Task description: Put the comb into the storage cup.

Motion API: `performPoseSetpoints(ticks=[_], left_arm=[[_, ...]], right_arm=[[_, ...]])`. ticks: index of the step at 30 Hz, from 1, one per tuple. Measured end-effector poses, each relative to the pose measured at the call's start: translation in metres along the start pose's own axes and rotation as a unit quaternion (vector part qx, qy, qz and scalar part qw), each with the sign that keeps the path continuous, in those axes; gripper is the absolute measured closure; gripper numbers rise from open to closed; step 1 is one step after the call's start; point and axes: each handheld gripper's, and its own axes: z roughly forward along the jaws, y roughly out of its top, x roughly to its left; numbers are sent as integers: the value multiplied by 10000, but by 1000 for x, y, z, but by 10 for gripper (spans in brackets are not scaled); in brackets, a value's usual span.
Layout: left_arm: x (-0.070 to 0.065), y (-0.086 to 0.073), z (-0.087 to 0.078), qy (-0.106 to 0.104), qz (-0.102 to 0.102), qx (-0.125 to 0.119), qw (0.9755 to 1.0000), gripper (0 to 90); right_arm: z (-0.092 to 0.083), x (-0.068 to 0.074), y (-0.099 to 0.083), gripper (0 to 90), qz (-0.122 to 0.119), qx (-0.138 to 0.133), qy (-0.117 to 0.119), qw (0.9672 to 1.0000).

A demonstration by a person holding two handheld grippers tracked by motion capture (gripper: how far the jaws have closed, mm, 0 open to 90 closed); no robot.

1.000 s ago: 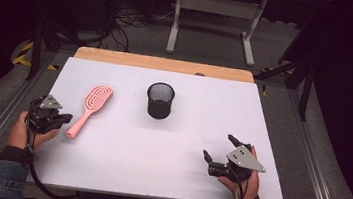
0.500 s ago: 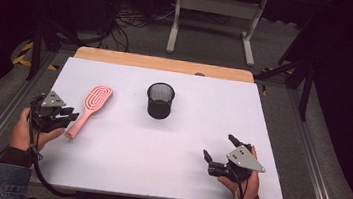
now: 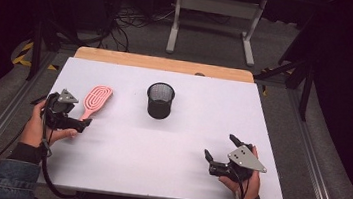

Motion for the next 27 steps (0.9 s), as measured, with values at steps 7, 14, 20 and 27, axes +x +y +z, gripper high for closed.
performPoseSetpoints(ticks=[7, 14, 20, 27], left_arm=[[2, 13, 16, -163, 37, 225, 9996, 85], [7, 20, 32, -319, -40, 498, 9982, 114], [17, 22, 46, -240, -337, 867, 9954, 144], [25, 16, 59, -456, -622, 1141, 9905, 320]], right_arm=[[0, 0, 0, 61, -2, -3, 5, 10000], [2, -1, -1, 61, 4, 27, 41, 10000], [2, -1, -2, 61, 10, 50, 41, 10000], [3, -1, -3, 63, -24, 73, 41, 10000]])
